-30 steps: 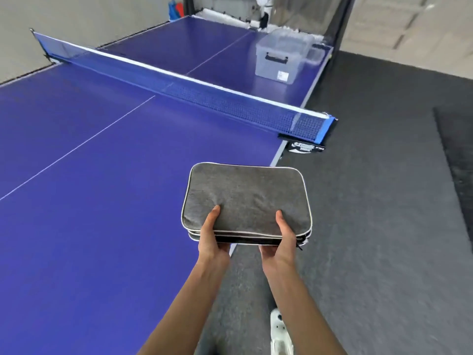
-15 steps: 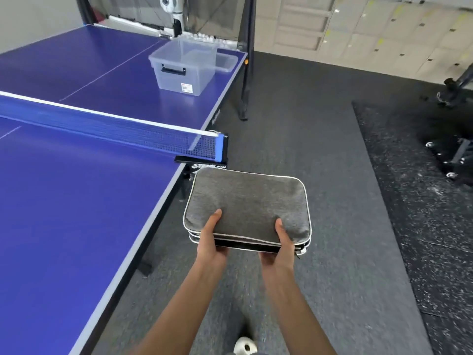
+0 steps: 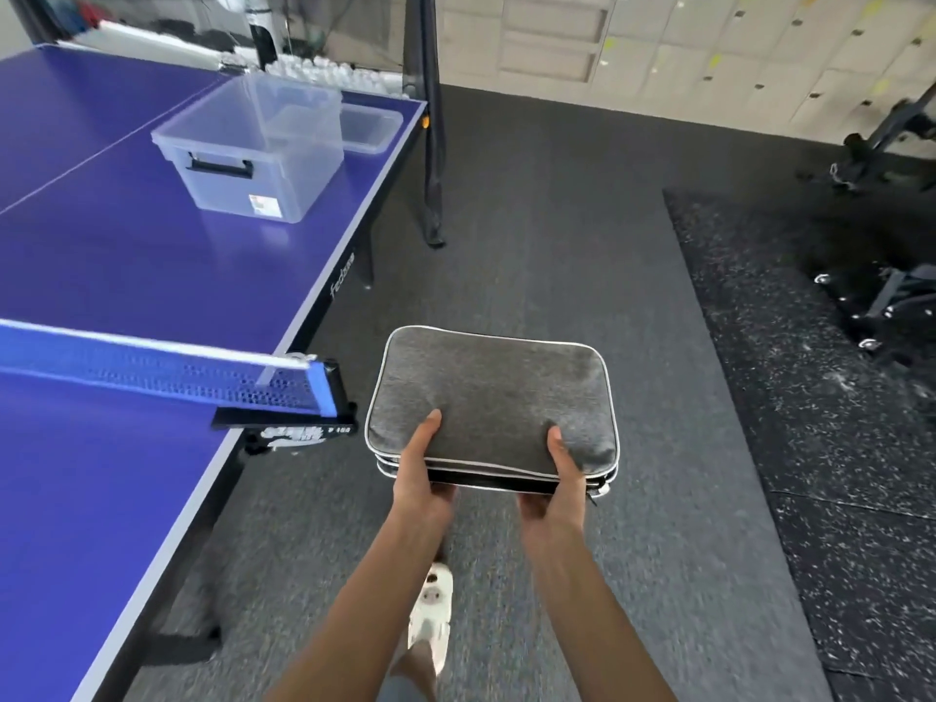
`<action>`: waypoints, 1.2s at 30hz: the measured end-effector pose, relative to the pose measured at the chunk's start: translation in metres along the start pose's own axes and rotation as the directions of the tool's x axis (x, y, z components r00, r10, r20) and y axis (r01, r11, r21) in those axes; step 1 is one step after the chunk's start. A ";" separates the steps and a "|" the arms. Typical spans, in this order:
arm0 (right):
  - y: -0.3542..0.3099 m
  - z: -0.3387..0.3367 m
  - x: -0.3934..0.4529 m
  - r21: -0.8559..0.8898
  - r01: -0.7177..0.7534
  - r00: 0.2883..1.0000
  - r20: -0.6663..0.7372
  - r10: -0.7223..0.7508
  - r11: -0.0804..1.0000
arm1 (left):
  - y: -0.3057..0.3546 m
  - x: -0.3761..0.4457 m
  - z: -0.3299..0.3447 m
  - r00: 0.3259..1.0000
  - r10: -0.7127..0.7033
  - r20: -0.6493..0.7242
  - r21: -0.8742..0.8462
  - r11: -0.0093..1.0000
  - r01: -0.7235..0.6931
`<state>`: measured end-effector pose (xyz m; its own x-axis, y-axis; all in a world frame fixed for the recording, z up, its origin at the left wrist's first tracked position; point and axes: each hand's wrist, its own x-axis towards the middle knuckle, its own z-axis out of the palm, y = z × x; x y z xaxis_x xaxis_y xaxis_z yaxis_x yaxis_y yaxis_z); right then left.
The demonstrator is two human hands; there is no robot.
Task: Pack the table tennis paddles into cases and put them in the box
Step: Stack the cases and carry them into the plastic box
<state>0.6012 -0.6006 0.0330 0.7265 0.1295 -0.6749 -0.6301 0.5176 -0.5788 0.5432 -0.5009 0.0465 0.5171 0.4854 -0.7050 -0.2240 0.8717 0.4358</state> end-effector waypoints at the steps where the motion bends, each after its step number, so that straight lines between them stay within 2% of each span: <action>1: -0.006 0.015 0.014 0.004 0.004 1.000 0.004 -0.004 1.000 | 0.006 0.015 0.015 1.000 -0.003 0.019 0.003 1.000 0.003; 7: -0.038 0.116 0.099 -0.017 0.021 1.000 0.009 -0.021 1.000 | 0.057 0.102 0.106 0.999 0.002 0.053 0.022 1.000 -0.004; 20: -0.098 0.285 0.289 -0.081 -0.025 0.992 0.121 0.035 0.996 | 0.114 0.279 0.263 0.997 0.067 -0.032 -0.062 0.996 -0.069; 23: -0.118 0.329 0.330 -0.128 -0.049 0.970 0.231 0.078 0.991 | 0.128 0.315 0.304 0.990 0.108 -0.092 -0.120 0.986 -0.118; 28: -0.144 0.411 0.378 -0.230 -0.126 0.922 0.331 0.199 0.965 | 0.164 0.362 0.358 0.969 0.176 -0.175 -0.227 0.950 -0.213; 36: -0.115 0.535 0.436 -0.365 -0.204 0.861 0.375 0.344 0.909 | 0.252 0.431 0.392 0.916 0.262 -0.304 -0.304 0.884 -0.354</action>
<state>1.1370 -0.1508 0.0503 0.5116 0.6069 -0.6083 -0.8207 0.1356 -0.5550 1.0339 -0.0986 0.0714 0.1637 0.6935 -0.7016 -0.6326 0.6195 0.4647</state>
